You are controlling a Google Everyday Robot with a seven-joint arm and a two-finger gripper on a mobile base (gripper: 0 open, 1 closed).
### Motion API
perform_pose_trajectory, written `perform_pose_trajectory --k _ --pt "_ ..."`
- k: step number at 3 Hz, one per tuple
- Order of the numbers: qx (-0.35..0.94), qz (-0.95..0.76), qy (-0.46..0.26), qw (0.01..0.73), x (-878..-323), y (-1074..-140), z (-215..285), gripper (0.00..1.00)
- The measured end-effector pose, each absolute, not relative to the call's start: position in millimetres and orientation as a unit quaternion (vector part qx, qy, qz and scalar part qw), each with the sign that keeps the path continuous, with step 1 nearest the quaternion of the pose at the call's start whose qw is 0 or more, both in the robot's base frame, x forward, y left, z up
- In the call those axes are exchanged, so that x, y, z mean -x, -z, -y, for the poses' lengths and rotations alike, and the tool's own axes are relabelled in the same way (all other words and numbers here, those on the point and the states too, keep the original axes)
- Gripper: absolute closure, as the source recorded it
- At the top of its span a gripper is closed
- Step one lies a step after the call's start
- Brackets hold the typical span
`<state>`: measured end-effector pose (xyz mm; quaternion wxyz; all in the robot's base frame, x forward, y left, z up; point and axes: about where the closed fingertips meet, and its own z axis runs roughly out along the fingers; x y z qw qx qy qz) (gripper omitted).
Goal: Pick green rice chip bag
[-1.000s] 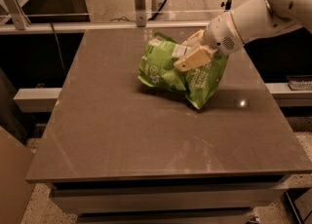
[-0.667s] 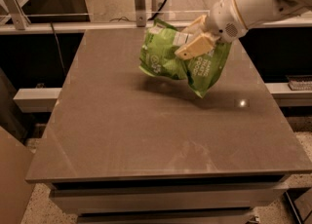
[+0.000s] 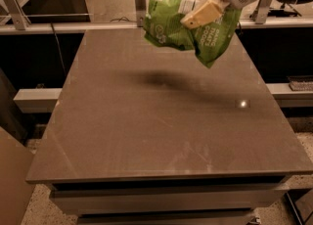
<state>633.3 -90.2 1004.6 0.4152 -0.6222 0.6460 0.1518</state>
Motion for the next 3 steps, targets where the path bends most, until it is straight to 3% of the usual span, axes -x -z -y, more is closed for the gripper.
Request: perform_pose_trajectory --k 2,3 --pt "0.646 -0.597 -0.083 0.468 -640 -1088 85 1.0" --pt "0.646 -0.597 -0.083 0.468 -641 -1088 85 1.0"
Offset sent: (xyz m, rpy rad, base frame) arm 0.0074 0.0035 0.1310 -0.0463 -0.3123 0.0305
